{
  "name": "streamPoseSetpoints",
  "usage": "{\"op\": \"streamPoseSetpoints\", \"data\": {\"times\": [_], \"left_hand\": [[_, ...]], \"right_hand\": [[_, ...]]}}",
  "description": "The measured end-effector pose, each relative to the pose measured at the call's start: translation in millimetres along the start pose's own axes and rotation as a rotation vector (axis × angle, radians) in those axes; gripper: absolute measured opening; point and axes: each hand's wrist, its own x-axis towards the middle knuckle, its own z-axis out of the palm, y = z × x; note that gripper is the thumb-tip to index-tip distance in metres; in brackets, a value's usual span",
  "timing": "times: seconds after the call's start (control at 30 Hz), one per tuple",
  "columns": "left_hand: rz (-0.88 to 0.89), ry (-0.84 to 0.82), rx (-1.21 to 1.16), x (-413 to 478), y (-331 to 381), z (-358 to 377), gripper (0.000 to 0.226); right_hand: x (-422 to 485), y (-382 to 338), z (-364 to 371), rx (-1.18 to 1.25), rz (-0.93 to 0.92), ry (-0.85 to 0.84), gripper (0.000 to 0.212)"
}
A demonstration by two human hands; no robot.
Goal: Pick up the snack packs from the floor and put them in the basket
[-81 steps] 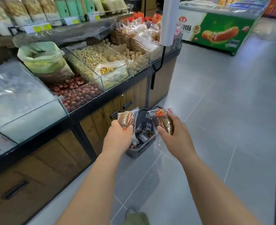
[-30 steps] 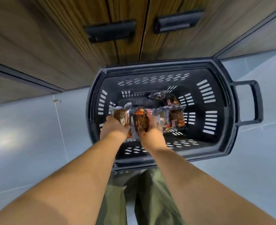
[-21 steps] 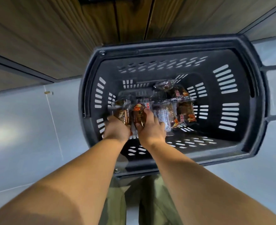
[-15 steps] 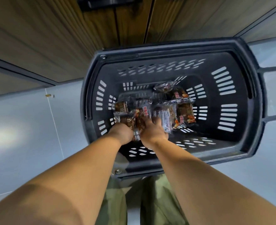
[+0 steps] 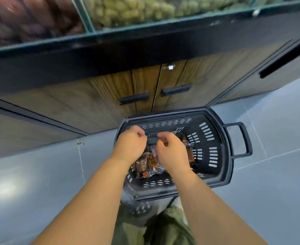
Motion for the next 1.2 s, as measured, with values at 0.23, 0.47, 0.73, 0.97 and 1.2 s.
{"op": "streamPoseSetpoints", "data": {"times": [0.23, 0.47, 0.73, 0.97, 1.2], "left_hand": [[0.162, 0.014, 0.091, -110, 66, -131, 0.019], [0.362, 0.213, 0.082, -229, 123, -240, 0.025], [0.435, 0.504, 0.022, -332, 157, -283, 0.032], [0.29, 0.656, -0.072, -391, 157, -267, 0.027], [0.079, 0.735, -0.087, -449, 109, -261, 0.027]], "right_hand": [[-111, -110, -94, 0.019, -0.212, 0.04, 0.028], [-210, -200, -172, 0.037, -0.451, 0.125, 0.025], [-275, -249, -245, -0.028, -0.672, 0.099, 0.027], [-303, -255, -273, -0.117, -0.828, -0.043, 0.027], [-333, -261, -242, -0.223, -0.962, -0.256, 0.023]]}}
